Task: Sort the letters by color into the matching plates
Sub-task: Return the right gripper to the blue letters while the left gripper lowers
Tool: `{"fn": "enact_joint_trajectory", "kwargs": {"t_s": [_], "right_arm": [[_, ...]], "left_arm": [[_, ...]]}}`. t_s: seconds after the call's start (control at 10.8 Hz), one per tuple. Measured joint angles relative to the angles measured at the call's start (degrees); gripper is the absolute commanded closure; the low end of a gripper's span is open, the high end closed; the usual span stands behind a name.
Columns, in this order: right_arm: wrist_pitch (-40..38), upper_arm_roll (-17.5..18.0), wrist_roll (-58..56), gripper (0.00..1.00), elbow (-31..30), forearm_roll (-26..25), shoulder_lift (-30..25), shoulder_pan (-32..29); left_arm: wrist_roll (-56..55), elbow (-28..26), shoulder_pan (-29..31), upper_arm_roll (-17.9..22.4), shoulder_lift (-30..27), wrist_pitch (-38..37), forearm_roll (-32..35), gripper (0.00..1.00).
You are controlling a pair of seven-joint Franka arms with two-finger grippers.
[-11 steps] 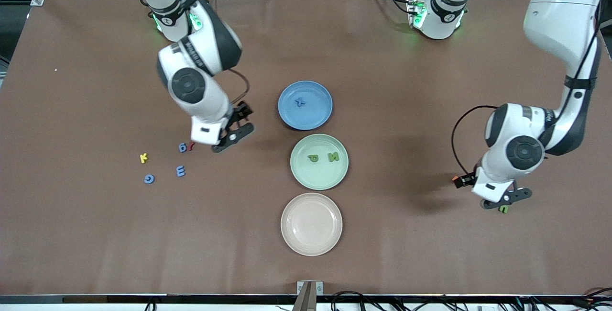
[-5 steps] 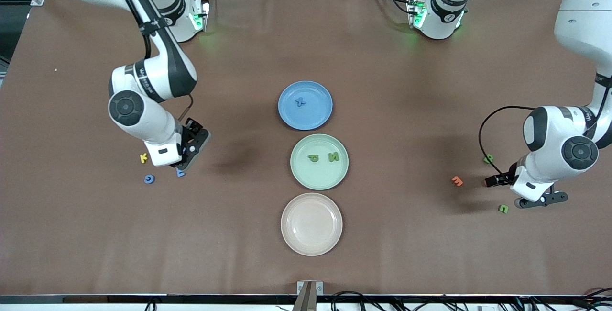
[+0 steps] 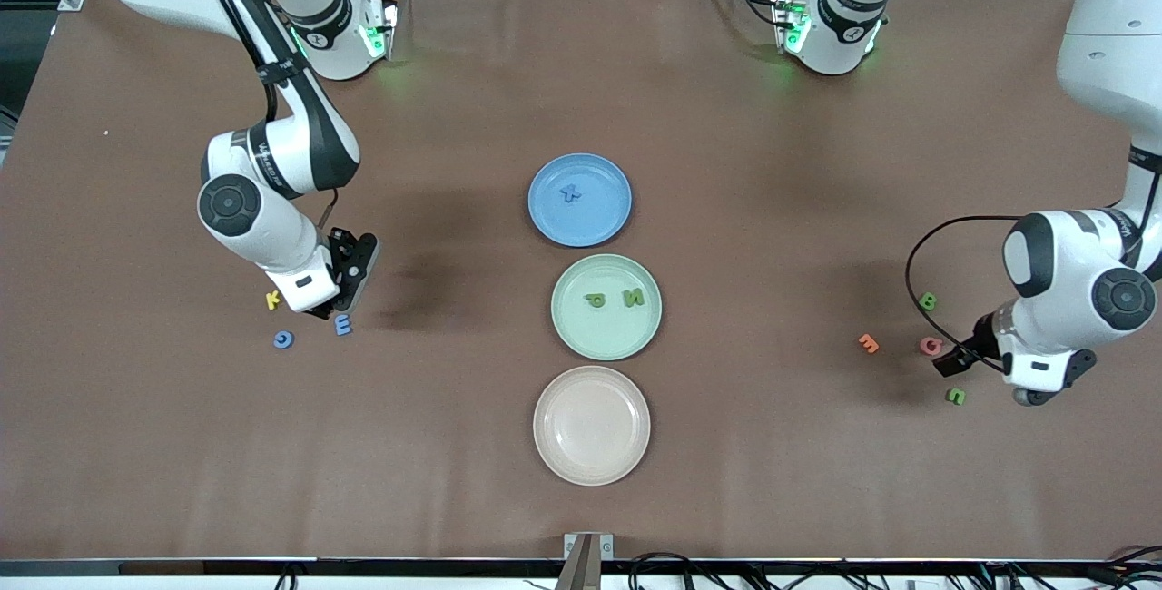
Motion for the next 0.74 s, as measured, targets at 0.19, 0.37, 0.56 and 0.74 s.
{"fn": "enact_joint_trajectory", "kwargs": {"t_s": [0.19, 0.37, 0.56, 0.74], "right_arm": [[2.7, 0.0, -6.4, 0.24, -2.0, -1.6, 0.0, -1.1], [3.3, 0.0, -12.7, 0.24, -2.9, -2.4, 0.0, -2.4], [5.0, 0.0, -19.1, 0.24, -3.4, -3.7, 0.0, -3.9], [5.5, 0.0, -21.3, 0.25, -4.3, -3.9, 0.0, -5.0]], "left_arm": [[-3.0, 2.3, 0.9, 2.9, 1.2, 0.4, -0.5, 0.00], [-7.4, 5.8, 1.5, 3.4, 3.5, 0.4, -0.7, 0.00], [-9.9, 7.5, 1.1, 3.3, 5.7, 0.4, -0.7, 0.00], [-12.7, 8.7, 0.9, 3.3, 6.8, 0.4, -0.8, 0.00]]}}
